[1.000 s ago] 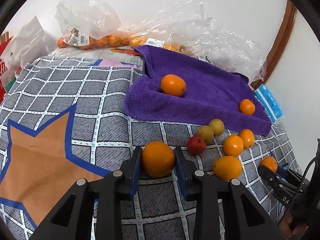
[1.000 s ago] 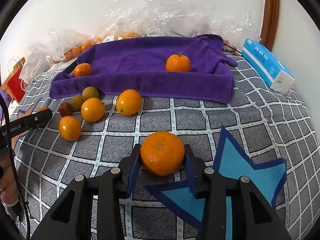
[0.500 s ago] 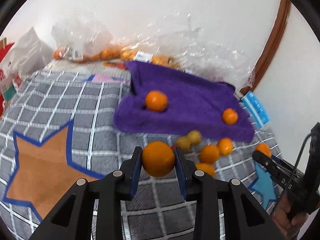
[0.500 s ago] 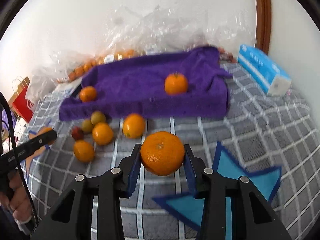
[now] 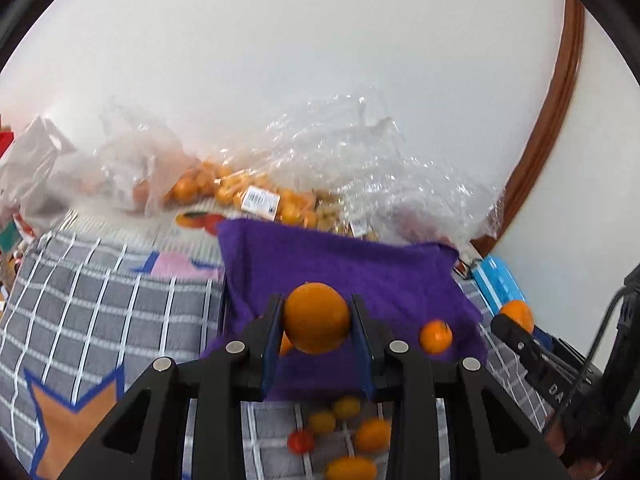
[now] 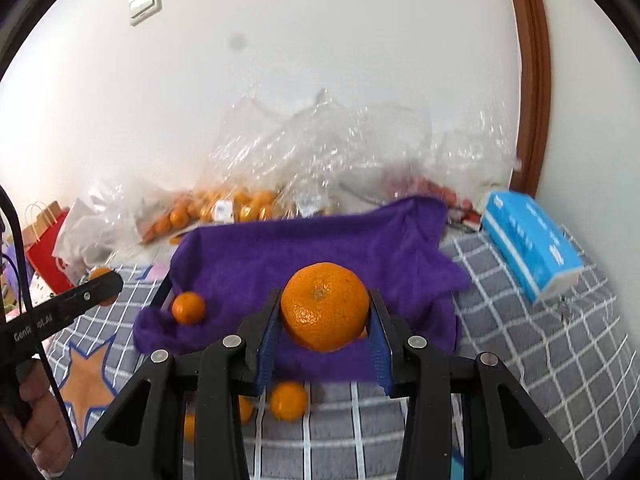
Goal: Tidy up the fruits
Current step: 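Lift both held oranges and carry them toward the purple towel, then lower the oranges onto the purple towel and open both tools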
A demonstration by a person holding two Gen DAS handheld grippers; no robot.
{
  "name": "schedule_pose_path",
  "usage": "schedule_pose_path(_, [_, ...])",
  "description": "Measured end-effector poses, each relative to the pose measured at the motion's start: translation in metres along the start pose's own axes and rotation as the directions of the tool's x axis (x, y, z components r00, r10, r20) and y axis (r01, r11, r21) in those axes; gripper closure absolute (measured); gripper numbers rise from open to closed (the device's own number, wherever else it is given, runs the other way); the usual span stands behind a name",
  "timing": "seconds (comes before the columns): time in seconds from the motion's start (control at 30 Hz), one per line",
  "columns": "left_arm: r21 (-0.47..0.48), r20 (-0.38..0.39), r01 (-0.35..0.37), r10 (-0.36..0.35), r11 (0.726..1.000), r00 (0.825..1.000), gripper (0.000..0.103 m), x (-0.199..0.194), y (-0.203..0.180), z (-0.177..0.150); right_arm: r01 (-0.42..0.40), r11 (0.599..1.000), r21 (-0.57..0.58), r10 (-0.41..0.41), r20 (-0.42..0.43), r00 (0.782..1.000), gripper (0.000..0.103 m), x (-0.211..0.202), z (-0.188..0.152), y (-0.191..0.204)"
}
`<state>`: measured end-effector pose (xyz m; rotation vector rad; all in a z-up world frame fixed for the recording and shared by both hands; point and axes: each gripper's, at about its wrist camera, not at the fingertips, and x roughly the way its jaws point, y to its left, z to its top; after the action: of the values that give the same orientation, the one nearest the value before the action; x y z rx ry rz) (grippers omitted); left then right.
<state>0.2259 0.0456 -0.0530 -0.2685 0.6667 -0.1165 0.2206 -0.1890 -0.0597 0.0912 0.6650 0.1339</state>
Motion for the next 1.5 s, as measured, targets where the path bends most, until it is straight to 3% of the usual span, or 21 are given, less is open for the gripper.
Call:
schedule_pose_path(0.13, [0.005,0.028,-0.046,0.046,0.999,0.999,0.073,0.021,0.001,0.006,-0.009,1.0,-0.015,0.009,0.008,1.0,0.063,0.017,0.013,0.001])
schedule_pose_path(0.27, [-0.016,0.014,-0.059,0.06,0.998,0.998,0.073,0.04,0.016,-0.009,-0.014,1.0,-0.01,0.014,0.003,1.0,0.063,0.042,0.015,-0.003])
schedule_pose_path(0.37, [-0.017,-0.029,-0.076,0.076,0.997,0.997,0.073,0.055,0.026,-0.013,-0.012,1.0,0.018,0.013,-0.042,0.999,0.063,0.062,0.006,-0.008])
schedule_pose_path(0.47, [-0.04,-0.013,-0.07,0.069,0.997,0.997,0.073,0.056,0.031,-0.014,-0.024,0.999,0.032,0.027,-0.071,0.997,0.063,0.072,-0.001,-0.013])
schedule_pose_path(0.63, [-0.067,0.007,-0.046,0.046,0.997,0.999,0.073,0.055,0.037,-0.016,0.004,1.0,0.017,-0.003,-0.037,0.999,0.063,0.068,-0.001,-0.02])
schedule_pose_path(0.87, [-0.101,0.0,-0.034,0.034,0.994,0.999,0.073,0.06,0.044,-0.016,0.018,0.996,0.089,-0.017,-0.021,1.0,0.063,0.066,-0.001,-0.048])
schedule_pose_path(1.03, [-0.094,0.003,-0.042,0.042,0.995,0.999,0.073,0.062,0.043,-0.018,0.028,0.993,0.117,-0.022,-0.052,0.998,0.063,0.077,-0.003,-0.056])
schedule_pose_path(1.5, [-0.139,0.027,-0.033,0.037,0.99,0.999,0.073,0.057,0.054,-0.014,0.114,0.993,0.02,-0.113,-0.052,0.992,0.063,0.083,-0.009,-0.049])
